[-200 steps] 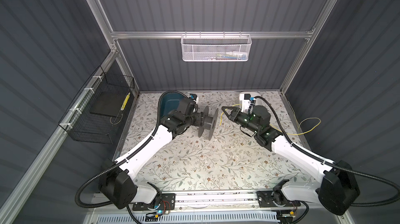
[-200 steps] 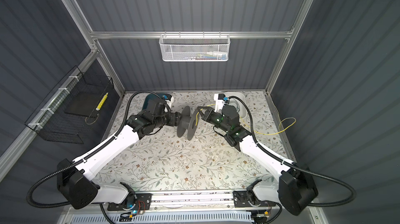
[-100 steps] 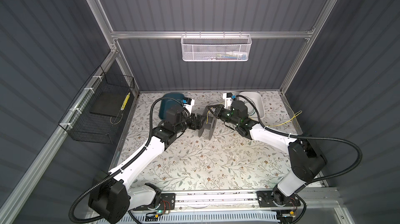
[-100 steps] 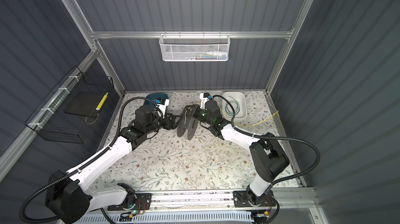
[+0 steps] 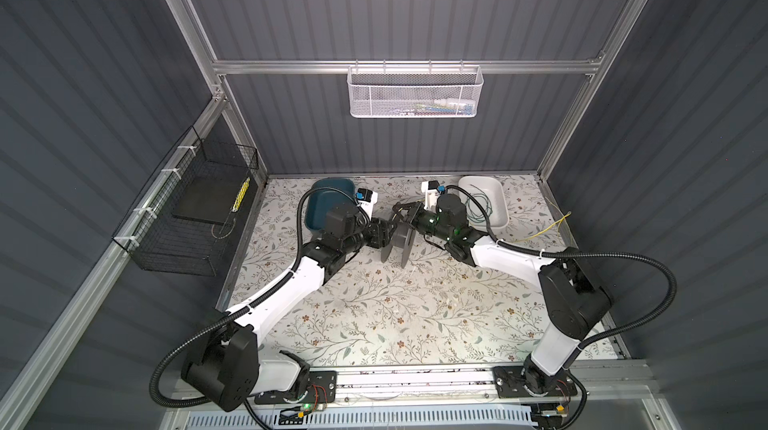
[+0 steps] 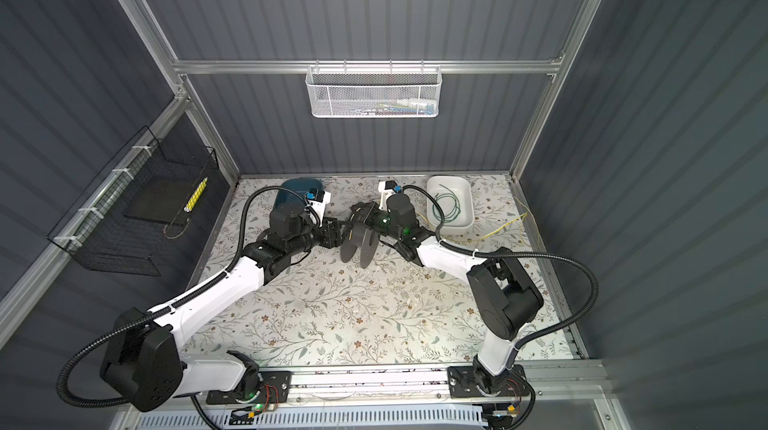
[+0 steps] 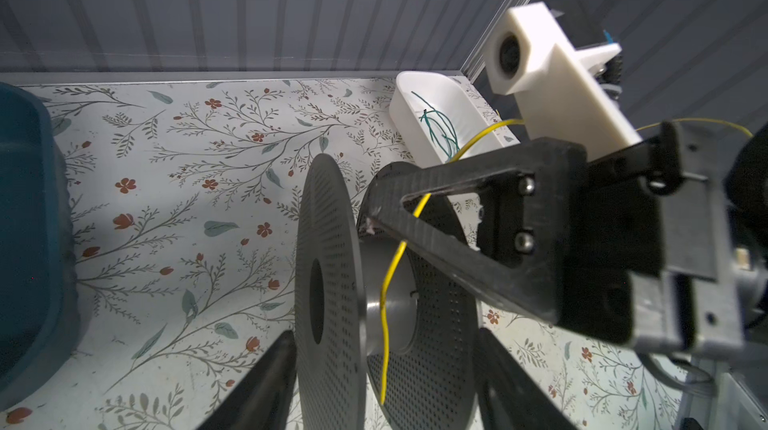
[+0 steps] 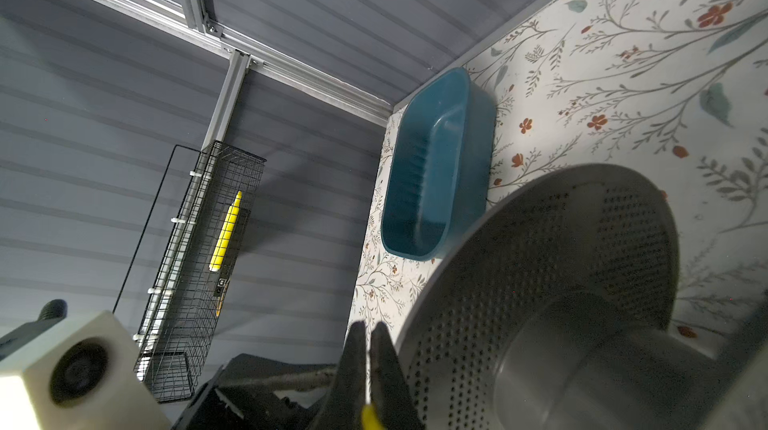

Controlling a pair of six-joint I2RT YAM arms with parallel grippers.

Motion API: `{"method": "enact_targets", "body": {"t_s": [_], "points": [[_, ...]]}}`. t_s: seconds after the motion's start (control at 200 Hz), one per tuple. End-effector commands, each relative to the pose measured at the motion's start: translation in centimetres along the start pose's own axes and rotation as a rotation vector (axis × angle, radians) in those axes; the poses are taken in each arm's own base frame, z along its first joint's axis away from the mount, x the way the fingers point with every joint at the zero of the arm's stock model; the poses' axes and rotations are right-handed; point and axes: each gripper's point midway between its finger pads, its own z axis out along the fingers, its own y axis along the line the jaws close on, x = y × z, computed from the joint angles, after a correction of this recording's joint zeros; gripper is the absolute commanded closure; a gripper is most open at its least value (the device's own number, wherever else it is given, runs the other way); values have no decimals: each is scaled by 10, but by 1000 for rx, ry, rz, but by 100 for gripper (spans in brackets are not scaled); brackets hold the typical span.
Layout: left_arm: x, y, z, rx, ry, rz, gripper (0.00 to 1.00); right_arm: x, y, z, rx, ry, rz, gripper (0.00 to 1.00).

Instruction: Wrap the cables

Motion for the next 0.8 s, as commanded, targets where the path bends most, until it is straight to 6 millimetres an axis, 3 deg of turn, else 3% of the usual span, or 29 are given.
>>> {"method": "enact_targets", "body": {"t_s": [0.0, 0.795], "points": [[6, 2, 9, 9, 5, 22, 36, -3, 8, 6, -28, -11, 0, 100], [27, 32, 34, -115, 44, 18, 59, 12, -3, 10, -11, 11, 14, 100]]}}
